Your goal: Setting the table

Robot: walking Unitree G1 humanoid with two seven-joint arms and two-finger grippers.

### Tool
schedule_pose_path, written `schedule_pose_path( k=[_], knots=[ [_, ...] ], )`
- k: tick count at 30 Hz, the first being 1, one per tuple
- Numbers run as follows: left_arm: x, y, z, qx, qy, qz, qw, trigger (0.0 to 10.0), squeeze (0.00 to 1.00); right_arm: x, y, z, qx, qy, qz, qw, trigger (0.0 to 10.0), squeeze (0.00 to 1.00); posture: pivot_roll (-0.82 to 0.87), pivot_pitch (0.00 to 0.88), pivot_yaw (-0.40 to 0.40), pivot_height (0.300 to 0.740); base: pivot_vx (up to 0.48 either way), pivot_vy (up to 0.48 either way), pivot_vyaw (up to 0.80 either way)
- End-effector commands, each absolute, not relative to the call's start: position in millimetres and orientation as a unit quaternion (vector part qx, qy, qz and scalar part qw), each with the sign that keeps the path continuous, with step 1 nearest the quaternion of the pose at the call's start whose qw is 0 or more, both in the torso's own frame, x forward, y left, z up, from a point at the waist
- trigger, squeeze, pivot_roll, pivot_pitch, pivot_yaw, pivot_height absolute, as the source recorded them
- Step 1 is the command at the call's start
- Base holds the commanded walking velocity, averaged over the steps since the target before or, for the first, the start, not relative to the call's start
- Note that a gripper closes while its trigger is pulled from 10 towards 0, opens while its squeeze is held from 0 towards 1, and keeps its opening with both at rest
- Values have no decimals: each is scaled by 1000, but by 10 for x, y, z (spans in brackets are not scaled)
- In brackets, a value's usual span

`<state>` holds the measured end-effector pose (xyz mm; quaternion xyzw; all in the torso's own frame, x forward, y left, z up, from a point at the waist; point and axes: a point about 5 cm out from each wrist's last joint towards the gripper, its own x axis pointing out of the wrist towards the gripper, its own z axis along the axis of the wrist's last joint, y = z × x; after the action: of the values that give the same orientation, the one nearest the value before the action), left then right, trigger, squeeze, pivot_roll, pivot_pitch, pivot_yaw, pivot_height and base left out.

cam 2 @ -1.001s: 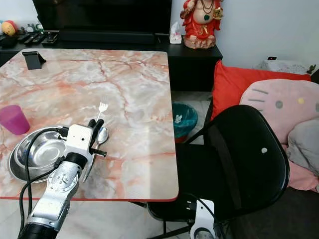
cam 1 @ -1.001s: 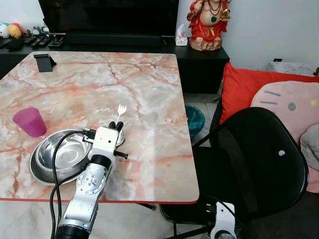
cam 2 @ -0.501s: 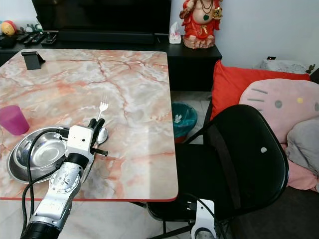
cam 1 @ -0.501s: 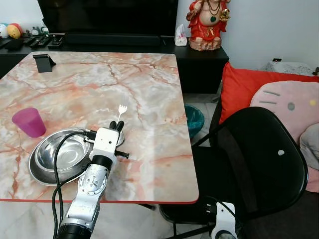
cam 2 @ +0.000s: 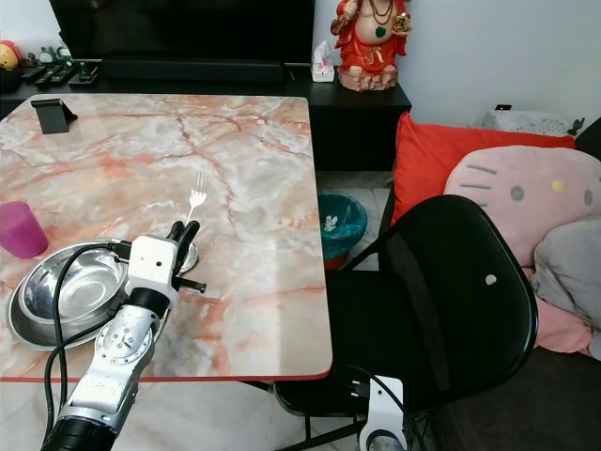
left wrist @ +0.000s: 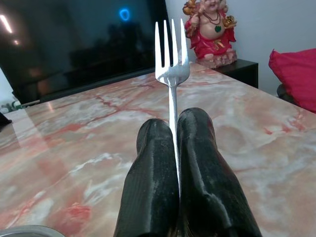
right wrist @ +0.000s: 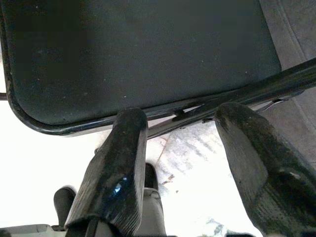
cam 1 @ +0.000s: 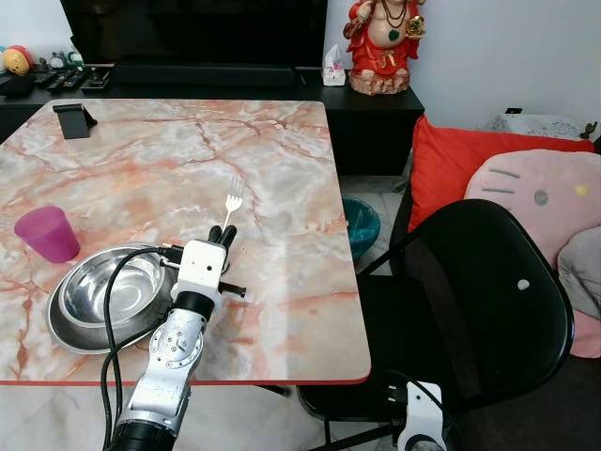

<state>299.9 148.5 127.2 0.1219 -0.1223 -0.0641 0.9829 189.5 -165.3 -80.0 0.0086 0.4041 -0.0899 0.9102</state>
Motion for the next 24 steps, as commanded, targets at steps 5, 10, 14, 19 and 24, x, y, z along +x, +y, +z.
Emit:
schedule_pose_path(
  k=[5, 10, 14, 19, 24],
  knots=[
    [3019, 1467, 1289, 118, -128, -68, 982, 10000, 0, 1890, -1661, -803, 9, 406, -90, 910, 10000, 0, 0, 0, -35, 740, -203, 0, 0],
    [3034, 1461, 1306, 109, -131, -68, 983, 10000, 0, 1889, -1661, -804, 9, 406, -89, 909, 10000, 0, 0, 0, -35, 740, -51, 0, 0],
    [3052, 1457, 1320, 111, -132, -66, 983, 10000, 0, 1890, -1660, -803, 9, 406, -88, 910, 10000, 0, 0, 0, -35, 740, 0, 0, 0],
    [3050, 1454, 1315, 110, -132, -67, 983, 10000, 0, 1884, -1659, -806, 9, 406, -86, 910, 10000, 0, 3, 0, -35, 740, 0, 0, 0],
    [3053, 1448, 1323, 108, -134, -69, 983, 10000, 0, 1881, -1658, -808, 8, 407, -85, 910, 10000, 0, 5, 0, -36, 740, 0, 0, 0]
  ],
)
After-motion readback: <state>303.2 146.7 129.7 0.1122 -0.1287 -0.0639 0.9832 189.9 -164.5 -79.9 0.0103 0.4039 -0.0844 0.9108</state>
